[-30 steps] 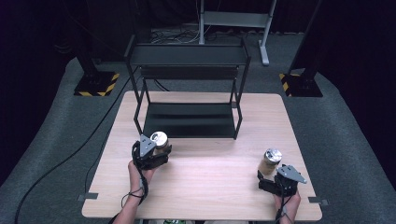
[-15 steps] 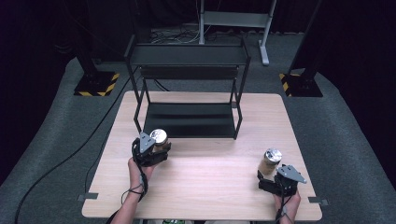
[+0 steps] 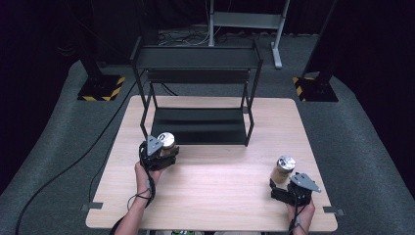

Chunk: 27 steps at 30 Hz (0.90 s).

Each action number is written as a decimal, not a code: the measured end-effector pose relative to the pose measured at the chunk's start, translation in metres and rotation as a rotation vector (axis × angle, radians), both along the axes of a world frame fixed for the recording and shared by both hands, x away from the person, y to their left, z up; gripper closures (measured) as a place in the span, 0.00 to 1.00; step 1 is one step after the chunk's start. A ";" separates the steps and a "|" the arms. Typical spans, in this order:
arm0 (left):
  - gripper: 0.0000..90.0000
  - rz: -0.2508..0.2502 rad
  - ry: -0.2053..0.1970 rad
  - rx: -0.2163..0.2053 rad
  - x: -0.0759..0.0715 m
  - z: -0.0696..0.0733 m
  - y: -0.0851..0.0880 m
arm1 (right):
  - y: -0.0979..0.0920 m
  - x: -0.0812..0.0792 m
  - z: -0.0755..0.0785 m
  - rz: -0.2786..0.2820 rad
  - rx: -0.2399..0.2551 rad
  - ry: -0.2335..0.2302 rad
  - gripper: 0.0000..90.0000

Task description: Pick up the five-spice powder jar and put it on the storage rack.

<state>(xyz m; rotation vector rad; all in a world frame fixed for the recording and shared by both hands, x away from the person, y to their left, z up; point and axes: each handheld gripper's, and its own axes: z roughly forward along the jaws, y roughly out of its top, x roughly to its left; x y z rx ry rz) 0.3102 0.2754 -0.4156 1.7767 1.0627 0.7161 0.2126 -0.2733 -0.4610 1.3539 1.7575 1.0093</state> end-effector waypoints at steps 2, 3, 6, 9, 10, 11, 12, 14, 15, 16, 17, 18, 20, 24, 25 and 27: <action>0.35 0.001 0.004 -0.004 0.002 0.000 0.001 | 0.000 0.000 0.000 0.000 -0.001 0.000 0.00; 0.35 0.001 0.005 -0.005 0.003 0.000 0.001 | 0.000 0.000 0.000 -0.001 -0.001 0.000 0.00; 0.35 0.003 0.007 -0.006 0.006 0.000 0.000 | 0.000 0.000 0.000 -0.001 0.000 0.001 0.00; 0.35 0.003 0.010 -0.004 0.008 0.000 -0.001 | 0.000 0.000 0.000 0.000 -0.002 0.001 0.00; 0.35 0.002 0.010 -0.004 0.009 0.000 -0.001 | 0.000 0.000 0.000 0.000 -0.002 0.001 0.00; 0.35 0.002 0.010 -0.004 0.010 0.000 -0.001 | 0.000 0.000 0.000 0.000 -0.001 0.001 0.00; 0.35 0.002 0.012 -0.002 0.010 0.001 -0.002 | 0.000 0.000 0.000 0.000 -0.001 0.001 0.00; 0.35 0.003 0.012 -0.002 0.012 0.001 -0.002 | 0.000 0.000 0.000 0.001 -0.002 0.001 0.00; 0.35 0.002 0.013 -0.002 0.013 0.002 -0.003 | 0.000 0.000 0.000 0.001 -0.001 0.001 0.00; 0.35 0.003 0.013 -0.001 0.013 0.002 -0.003 | 0.000 0.000 0.000 0.001 -0.001 0.001 0.00; 0.35 0.004 0.012 -0.003 0.014 0.002 -0.003 | 0.000 0.000 0.000 0.001 0.000 0.001 0.00; 0.35 0.004 0.013 -0.003 0.015 0.003 -0.003 | 0.000 0.000 0.000 0.001 0.001 0.001 0.00; 0.35 0.005 0.013 -0.005 0.017 0.003 -0.004 | 0.000 0.000 0.000 0.002 -0.001 0.002 0.00; 0.35 0.005 0.015 -0.004 0.020 0.004 -0.005 | 0.000 0.001 0.000 0.003 -0.001 0.002 0.00; 0.35 0.004 0.015 -0.003 0.021 0.004 -0.006 | 0.000 0.001 0.000 0.003 -0.001 0.003 0.00; 0.35 0.005 0.015 -0.001 0.022 0.004 -0.007 | 0.000 0.000 0.000 0.003 -0.002 0.002 0.00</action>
